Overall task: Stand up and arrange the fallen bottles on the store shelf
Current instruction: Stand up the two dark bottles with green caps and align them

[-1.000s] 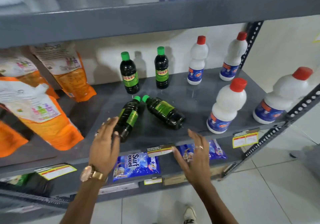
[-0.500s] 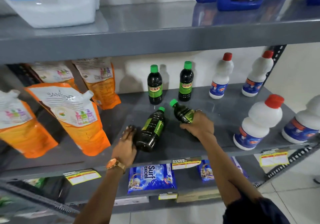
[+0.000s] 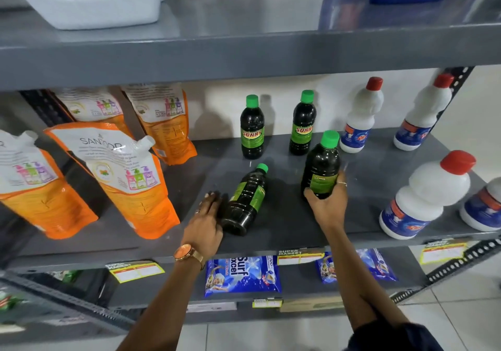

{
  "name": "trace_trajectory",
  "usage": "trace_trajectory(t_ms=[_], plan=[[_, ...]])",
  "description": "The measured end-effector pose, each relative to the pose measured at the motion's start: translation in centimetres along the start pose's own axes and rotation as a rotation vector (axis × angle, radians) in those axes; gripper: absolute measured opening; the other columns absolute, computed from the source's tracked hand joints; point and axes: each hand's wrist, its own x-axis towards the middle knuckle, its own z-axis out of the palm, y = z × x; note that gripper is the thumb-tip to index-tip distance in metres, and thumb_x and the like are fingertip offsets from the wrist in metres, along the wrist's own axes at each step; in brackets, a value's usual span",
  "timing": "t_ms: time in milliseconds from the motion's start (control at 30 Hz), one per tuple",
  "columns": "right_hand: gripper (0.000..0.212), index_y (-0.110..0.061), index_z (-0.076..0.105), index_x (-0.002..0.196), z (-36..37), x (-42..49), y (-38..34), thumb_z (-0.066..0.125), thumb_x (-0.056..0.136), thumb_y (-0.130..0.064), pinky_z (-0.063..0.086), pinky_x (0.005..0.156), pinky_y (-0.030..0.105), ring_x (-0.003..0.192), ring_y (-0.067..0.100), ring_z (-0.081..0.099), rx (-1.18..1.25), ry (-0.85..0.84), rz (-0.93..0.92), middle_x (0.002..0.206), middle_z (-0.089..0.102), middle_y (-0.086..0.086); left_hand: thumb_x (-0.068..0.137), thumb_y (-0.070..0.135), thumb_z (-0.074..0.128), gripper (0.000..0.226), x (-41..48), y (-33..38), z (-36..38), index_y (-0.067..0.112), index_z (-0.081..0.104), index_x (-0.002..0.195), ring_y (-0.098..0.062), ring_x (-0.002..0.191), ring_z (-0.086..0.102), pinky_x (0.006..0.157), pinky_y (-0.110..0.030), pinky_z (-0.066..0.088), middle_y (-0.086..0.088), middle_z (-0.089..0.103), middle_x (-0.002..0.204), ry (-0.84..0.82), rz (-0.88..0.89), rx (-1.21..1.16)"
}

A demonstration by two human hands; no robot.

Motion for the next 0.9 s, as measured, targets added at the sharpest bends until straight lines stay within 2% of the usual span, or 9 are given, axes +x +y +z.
trace_trajectory(t_ms=[67, 167, 233, 400, 533, 633, 700, 800, 900], plan=[[0.074, -0.014, 0.048, 0.131, -0.3, -0.4, 0.4, 0.084, 0.066, -0.016, 0.039, 0.079, 0.005, 0.096, 0.010, 0.057, -0.059, 0.036, -0.008, 0.109, 0.059, -0.003, 0.081, 0.006, 0.050, 0.069, 0.1, -0.4, 0.3, 0.024, 0.026, 0.143, -0.022, 0.140, 0.017, 0.110, -0.043, 0.029, -0.003, 0.021, 0.154, -0.014, 0.013, 0.020], [0.079, -0.017, 0.050, 0.115, 0.0, -0.1, 0.3, 0.091, 0.050, -0.035, 0.047, 0.091, 0.028, 0.102, 0.016, 0.057, -0.069, 0.080, 0.027, 0.113, 0.057, 0.001, 0.082, 0.007, 0.049, 0.068, 0.1, -0.7, 0.5, 0.022, 0.024, 0.144, -0.020, 0.142, 0.005, 0.114, -0.045, 0.020, -0.004, 0.018, 0.154, -0.039, 0.024, 0.045], [0.077, -0.018, 0.047, 0.111, 0.5, 0.0, 0.3, 0.091, 0.050, -0.035, 0.045, 0.098, 0.039, 0.108, 0.024, 0.053, -0.091, 0.076, 0.034, 0.118, 0.051, 0.008, 0.085, 0.008, 0.049, 0.066, 0.1, -0.7, 0.5, 0.021, 0.023, 0.144, -0.020, 0.142, 0.003, 0.116, -0.041, 0.013, -0.005, 0.017, 0.154, -0.026, 0.031, 0.046], [0.074, -0.012, 0.045, 0.131, -0.5, -0.7, 1.2, 0.082, 0.066, -0.009, 0.042, 0.084, 0.024, 0.100, 0.017, 0.056, -0.061, -0.079, 0.076, 0.115, 0.058, 0.004, 0.085, 0.006, 0.048, 0.064, 0.0, -0.6, 0.6, 0.018, 0.024, 0.144, -0.020, 0.142, 0.003, 0.115, -0.035, 0.009, -0.006, 0.018, 0.154, 0.020, 0.018, 0.030], [0.084, -0.018, 0.049, 0.121, -0.4, -0.8, 0.8, 0.091, 0.050, -0.036, 0.045, 0.096, 0.033, 0.111, 0.020, 0.053, -0.109, -0.007, 0.066, 0.119, 0.056, 0.004, 0.089, 0.010, 0.043, 0.056, -0.5, -0.6, 0.3, 0.009, 0.025, 0.142, -0.025, 0.141, 0.010, 0.115, -0.035, 0.006, -0.013, 0.022, 0.152, 0.044, 0.001, 0.059], [0.098, -0.019, 0.043, 0.124, -0.3, -0.7, 0.7, 0.090, 0.044, -0.050, 0.037, 0.107, 0.042, 0.124, 0.023, 0.042, -0.165, -0.005, 0.075, 0.126, 0.046, 0.005, 0.088, 0.026, 0.028, 0.057, -1.2, -0.9, 0.0, 0.006, 0.024, 0.141, -0.026, 0.141, 0.013, 0.115, -0.038, 0.007, -0.015, 0.023, 0.151, 0.027, 0.016, 0.129], [0.092, -0.018, 0.042, 0.126, -0.8, -0.7, 1.0, 0.090, 0.051, -0.039, 0.042, 0.104, 0.039, 0.118, 0.020, 0.048, -0.129, -0.063, 0.076, 0.128, 0.049, 0.006, 0.087, 0.029, 0.025, 0.058, -1.4, -1.1, 0.0, 0.006, 0.024, 0.141, -0.025, 0.140, 0.014, 0.115, -0.039, 0.008, -0.014, 0.024, 0.150, 0.028, 0.023, 0.157], [0.080, -0.015, 0.044, 0.130, -1.3, -0.7, 1.4, 0.086, 0.062, -0.016, 0.044, 0.087, 0.023, 0.102, 0.012, 0.054, -0.091, -0.099, 0.074, 0.122, 0.060, 0.006, 0.087, 0.029, 0.026, 0.058, -1.4, -1.0, 0.1, 0.007, 0.024, 0.141, -0.024, 0.140, 0.014, 0.114, -0.039, 0.008, -0.014, 0.025, 0.150, 0.033, 0.024, 0.171], [0.080, -0.015, 0.045, 0.130, -1.0, -0.7, 1.3, 0.086, 0.061, -0.019, 0.047, 0.090, 0.028, 0.105, 0.016, 0.057, -0.111, -0.076, 0.063, 0.121, 0.060, 0.006, 0.087, 0.029, 0.026, 0.058, -1.4, -0.8, 0.0, 0.007, 0.026, 0.141, -0.024, 0.140, 0.015, 0.114, -0.038, 0.008, -0.014, 0.025, 0.150, 0.030, 0.014, 0.177]])
